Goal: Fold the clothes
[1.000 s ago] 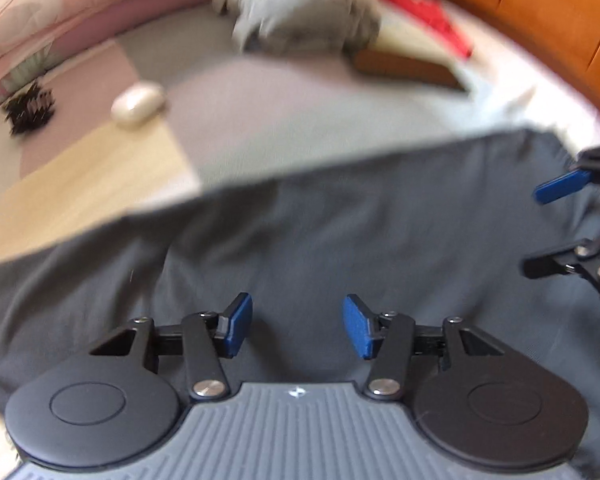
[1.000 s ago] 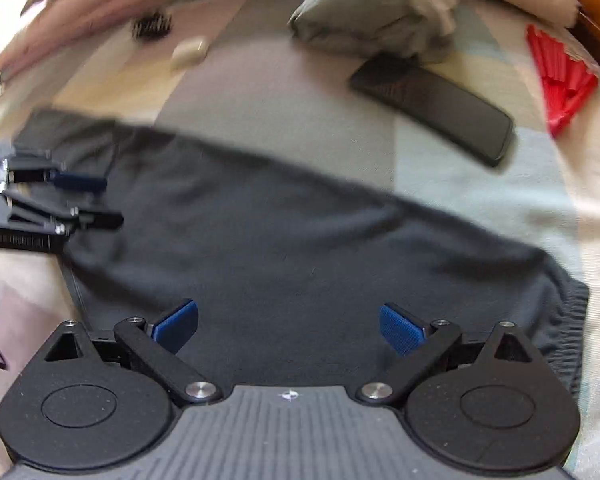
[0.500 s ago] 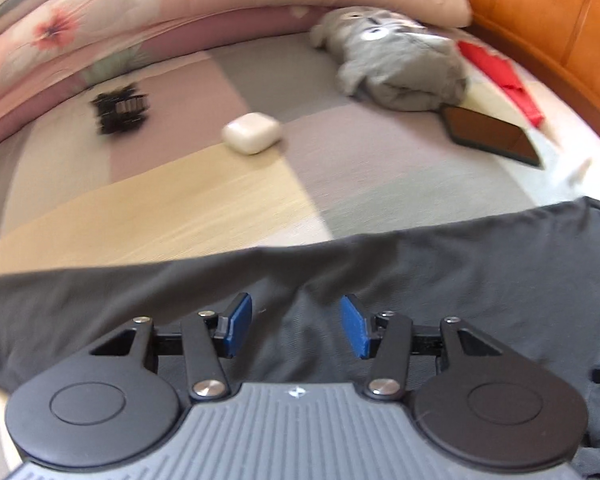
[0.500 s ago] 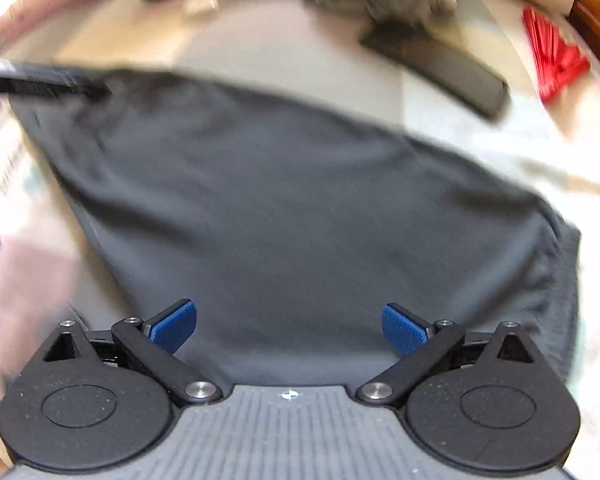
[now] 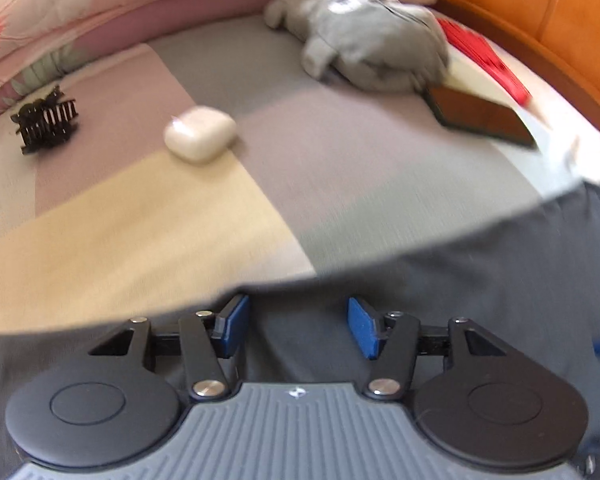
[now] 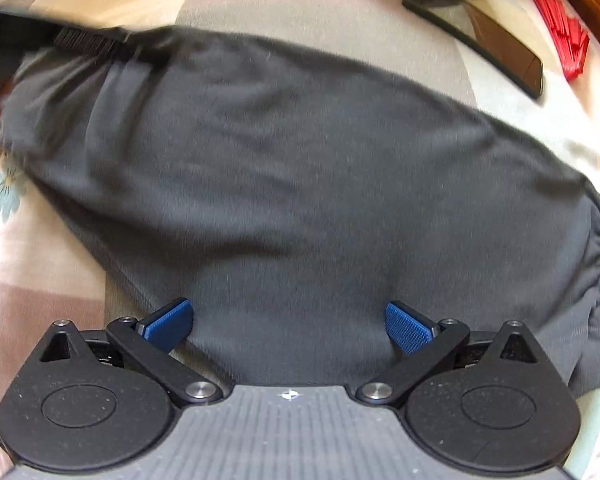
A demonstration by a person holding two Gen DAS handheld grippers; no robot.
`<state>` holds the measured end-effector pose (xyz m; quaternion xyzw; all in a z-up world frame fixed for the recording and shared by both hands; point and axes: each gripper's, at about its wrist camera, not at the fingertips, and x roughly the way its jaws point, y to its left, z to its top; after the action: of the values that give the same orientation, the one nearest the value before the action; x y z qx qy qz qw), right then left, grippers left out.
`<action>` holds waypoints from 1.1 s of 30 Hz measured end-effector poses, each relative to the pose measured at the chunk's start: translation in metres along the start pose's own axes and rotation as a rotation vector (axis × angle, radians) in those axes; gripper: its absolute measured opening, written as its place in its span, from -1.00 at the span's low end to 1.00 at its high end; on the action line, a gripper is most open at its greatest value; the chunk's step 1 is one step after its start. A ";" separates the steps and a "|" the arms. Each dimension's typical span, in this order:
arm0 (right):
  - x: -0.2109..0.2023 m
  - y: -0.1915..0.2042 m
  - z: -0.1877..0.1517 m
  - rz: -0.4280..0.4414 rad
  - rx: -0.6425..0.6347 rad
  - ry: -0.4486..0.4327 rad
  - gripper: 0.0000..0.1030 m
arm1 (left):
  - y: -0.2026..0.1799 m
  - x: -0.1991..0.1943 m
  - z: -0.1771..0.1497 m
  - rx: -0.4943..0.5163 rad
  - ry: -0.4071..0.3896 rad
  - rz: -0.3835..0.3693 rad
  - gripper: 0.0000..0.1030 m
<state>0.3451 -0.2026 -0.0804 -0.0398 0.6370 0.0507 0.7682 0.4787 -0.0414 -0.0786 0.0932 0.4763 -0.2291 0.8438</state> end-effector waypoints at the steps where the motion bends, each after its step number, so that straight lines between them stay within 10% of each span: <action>1: -0.001 0.000 0.001 0.002 0.011 0.009 1.00 | 0.001 0.001 0.003 -0.006 -0.002 -0.003 0.13; 12: -0.041 0.005 0.024 0.046 0.074 -0.196 0.98 | 0.037 -0.069 -0.030 0.097 -0.041 -0.063 0.06; 27: 0.010 0.002 0.122 -0.052 0.073 -0.178 1.00 | 0.073 -0.036 -0.043 0.051 -0.029 0.071 0.27; 33: -0.013 0.019 0.102 0.039 0.026 -0.182 0.98 | 0.081 -0.065 -0.051 0.031 -0.080 0.083 0.16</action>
<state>0.4395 -0.1711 -0.0492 -0.0127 0.5656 0.0608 0.8223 0.4498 0.0680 -0.0551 0.1168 0.4341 -0.2047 0.8695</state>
